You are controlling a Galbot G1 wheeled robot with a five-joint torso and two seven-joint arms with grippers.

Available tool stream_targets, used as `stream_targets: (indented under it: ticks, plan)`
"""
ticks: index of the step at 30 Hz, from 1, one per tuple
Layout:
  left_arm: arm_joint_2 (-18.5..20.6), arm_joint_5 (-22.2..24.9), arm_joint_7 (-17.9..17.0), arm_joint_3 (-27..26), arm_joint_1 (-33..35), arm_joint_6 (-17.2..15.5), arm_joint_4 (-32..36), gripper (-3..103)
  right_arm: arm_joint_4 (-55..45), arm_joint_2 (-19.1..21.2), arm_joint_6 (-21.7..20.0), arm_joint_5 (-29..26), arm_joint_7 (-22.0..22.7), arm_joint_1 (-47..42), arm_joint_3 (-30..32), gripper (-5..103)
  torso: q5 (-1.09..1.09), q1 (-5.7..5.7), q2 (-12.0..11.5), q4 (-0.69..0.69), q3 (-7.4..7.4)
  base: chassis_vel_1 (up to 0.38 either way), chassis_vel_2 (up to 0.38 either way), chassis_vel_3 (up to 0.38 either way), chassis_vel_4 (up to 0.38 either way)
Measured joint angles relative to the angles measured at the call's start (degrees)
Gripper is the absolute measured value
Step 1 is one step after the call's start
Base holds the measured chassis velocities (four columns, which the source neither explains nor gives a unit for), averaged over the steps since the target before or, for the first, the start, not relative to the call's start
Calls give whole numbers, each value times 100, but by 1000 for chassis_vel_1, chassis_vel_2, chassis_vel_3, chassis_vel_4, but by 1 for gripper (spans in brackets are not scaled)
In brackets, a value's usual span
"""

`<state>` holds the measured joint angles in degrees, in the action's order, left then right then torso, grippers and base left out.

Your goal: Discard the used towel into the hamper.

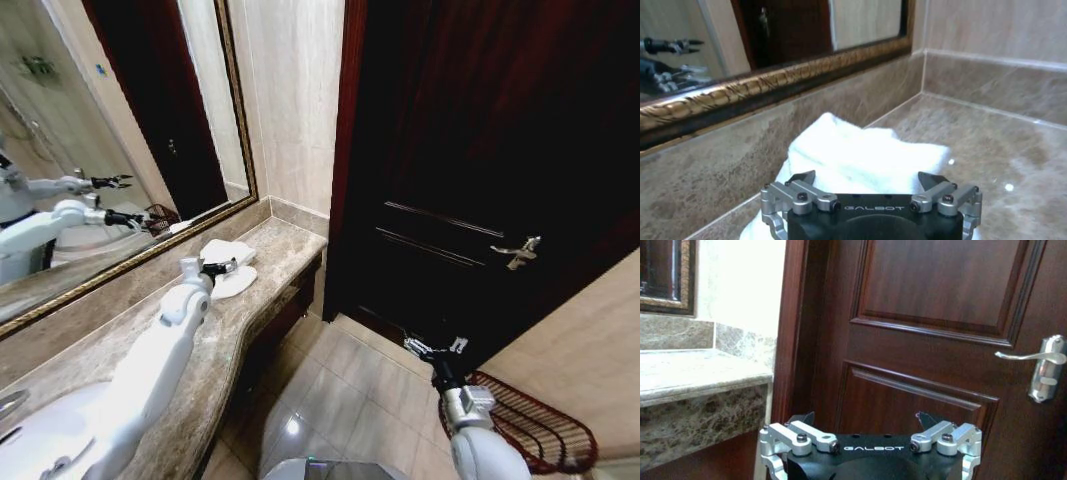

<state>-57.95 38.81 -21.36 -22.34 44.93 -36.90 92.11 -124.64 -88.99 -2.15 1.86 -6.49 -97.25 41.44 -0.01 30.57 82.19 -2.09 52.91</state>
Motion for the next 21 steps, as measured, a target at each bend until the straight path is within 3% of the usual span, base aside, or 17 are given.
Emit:
stream_targets:
  ticks: [6,21]
  plan:
    - [19,67,-65,256,-461,-274,-550,100,75,1,31,-5,70,-5,78,100,1,0,0,0,-1,0,0,0,0]
    - [-176,-77,-61,370,-751,-286,-1485,100,113,74,102,-61,145,11,127,100,2,-1,1,0,-1,0,0,0,0]
